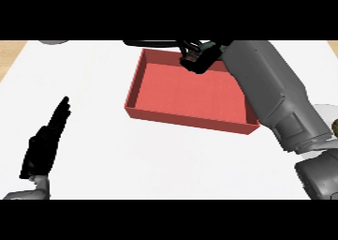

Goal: Pick the eggplant from the plate and place it in the cardboard box

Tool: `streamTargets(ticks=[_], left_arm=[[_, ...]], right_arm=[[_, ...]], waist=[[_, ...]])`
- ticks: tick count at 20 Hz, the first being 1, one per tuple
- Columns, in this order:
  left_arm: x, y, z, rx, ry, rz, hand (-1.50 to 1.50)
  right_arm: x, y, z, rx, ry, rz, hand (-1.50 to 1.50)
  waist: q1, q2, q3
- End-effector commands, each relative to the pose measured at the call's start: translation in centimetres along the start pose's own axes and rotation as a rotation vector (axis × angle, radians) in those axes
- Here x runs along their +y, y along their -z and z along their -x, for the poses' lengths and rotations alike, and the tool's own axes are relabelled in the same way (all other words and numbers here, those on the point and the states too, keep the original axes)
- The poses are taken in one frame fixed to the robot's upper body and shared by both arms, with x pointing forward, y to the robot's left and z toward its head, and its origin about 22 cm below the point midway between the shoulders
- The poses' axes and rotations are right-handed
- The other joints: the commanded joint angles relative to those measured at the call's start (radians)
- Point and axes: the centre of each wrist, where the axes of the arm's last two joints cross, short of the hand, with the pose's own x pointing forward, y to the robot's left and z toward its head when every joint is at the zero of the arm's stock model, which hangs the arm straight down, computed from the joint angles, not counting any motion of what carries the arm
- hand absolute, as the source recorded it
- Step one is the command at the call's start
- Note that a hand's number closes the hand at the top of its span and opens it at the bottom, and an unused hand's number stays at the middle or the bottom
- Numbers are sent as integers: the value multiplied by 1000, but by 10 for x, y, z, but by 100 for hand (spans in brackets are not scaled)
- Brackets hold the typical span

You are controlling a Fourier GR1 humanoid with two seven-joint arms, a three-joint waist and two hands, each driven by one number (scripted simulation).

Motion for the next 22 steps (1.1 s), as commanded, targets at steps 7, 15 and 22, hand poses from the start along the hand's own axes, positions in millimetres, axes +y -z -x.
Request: streamTargets(ticks=[7,15,22], left_arm=[[-1,7,7,2,8,4,0],[-2,2,-6,-20,13,6,0],[-8,-2,0,-31,3,28,0]], right_arm=[[67,19,4,81,94,-45,-150],[48,20,2,60,431,248,-150],[1,-31,34,76,701,420,-150]], waist=[[5,6,0],[11,6,1],[38,21,1]])
